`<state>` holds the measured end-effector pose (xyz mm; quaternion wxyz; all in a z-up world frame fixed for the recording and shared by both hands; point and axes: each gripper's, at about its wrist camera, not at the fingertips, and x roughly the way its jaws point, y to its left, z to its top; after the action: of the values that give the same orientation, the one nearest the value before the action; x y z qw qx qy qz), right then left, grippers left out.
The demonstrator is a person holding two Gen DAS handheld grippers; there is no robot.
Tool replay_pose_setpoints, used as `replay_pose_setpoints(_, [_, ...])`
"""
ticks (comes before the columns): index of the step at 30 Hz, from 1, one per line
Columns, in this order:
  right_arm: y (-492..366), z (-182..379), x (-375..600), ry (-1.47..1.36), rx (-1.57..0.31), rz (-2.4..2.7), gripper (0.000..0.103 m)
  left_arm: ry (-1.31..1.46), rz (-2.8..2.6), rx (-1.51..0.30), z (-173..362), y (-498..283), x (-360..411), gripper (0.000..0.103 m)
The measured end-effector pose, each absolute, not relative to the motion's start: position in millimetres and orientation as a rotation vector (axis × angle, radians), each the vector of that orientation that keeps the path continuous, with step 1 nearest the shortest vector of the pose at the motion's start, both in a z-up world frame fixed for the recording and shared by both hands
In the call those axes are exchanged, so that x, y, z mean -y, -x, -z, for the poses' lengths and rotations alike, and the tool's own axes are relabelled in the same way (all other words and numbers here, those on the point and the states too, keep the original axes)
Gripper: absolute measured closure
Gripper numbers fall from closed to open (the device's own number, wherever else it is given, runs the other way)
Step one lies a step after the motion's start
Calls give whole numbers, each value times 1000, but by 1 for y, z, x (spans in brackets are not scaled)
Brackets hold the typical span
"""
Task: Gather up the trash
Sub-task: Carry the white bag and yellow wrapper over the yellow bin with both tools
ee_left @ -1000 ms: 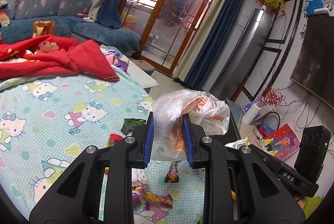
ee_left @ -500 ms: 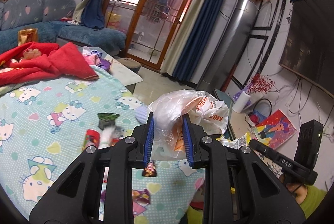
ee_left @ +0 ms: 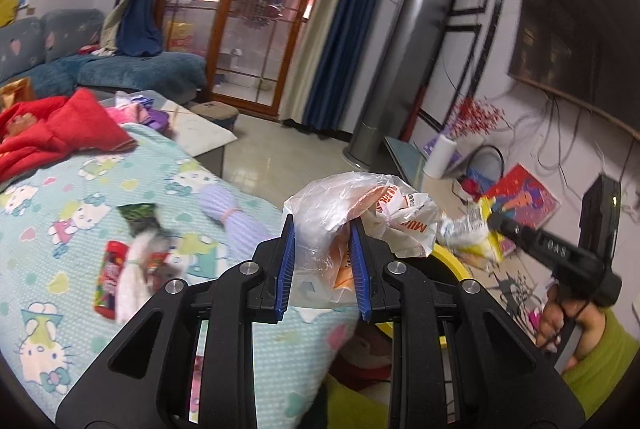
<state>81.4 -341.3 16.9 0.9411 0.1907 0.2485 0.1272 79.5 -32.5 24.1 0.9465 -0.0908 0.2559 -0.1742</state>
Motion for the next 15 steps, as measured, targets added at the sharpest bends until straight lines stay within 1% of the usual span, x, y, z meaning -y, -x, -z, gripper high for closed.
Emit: replay_pose_setpoints(15, [-85, 0, 396, -460, -541, -158, 98, 30, 476, -584, 5, -90, 123, 84])
